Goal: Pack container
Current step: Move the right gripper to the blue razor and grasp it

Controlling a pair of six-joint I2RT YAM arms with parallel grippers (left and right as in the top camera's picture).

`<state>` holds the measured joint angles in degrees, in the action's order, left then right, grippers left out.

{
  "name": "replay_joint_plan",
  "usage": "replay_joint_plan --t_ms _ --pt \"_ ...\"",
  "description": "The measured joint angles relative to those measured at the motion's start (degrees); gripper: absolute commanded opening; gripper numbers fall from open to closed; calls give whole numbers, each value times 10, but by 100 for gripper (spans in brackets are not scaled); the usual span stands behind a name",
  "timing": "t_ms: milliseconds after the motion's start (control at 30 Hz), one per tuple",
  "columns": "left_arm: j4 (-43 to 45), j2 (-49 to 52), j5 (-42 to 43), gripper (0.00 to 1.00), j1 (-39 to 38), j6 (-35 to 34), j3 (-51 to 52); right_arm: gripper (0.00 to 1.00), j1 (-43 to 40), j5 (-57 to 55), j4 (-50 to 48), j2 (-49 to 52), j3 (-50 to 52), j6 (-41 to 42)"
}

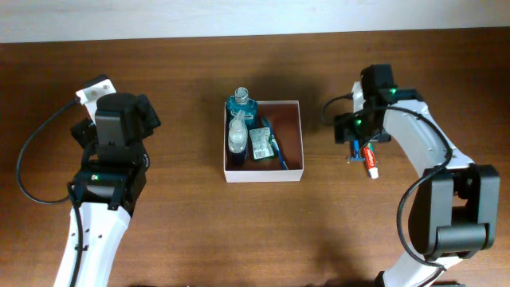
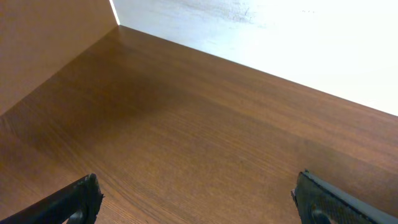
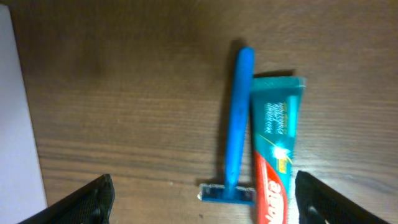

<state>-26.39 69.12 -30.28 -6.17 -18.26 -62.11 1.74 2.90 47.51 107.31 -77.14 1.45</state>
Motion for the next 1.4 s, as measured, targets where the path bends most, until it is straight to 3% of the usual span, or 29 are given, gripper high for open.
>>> replay_joint_plan --t_ms 300,867,967,1100,1267,1400 --pt "0 0 0 99 0 0 0 65 6 2 -78 0 64 -5" --pt "0 0 0 99 0 0 0 59 6 -2 -190 15 123 -3" --pt "0 0 0 99 0 0 0 48 6 -6 -195 17 123 0" --pt "0 0 0 100 0 0 0 17 6 -14 -199 19 123 1" --pt "0 0 0 99 0 0 0 14 6 -16 -199 21 122 1" --pt "0 0 0 99 0 0 0 5 6 -15 -181 21 117 1"
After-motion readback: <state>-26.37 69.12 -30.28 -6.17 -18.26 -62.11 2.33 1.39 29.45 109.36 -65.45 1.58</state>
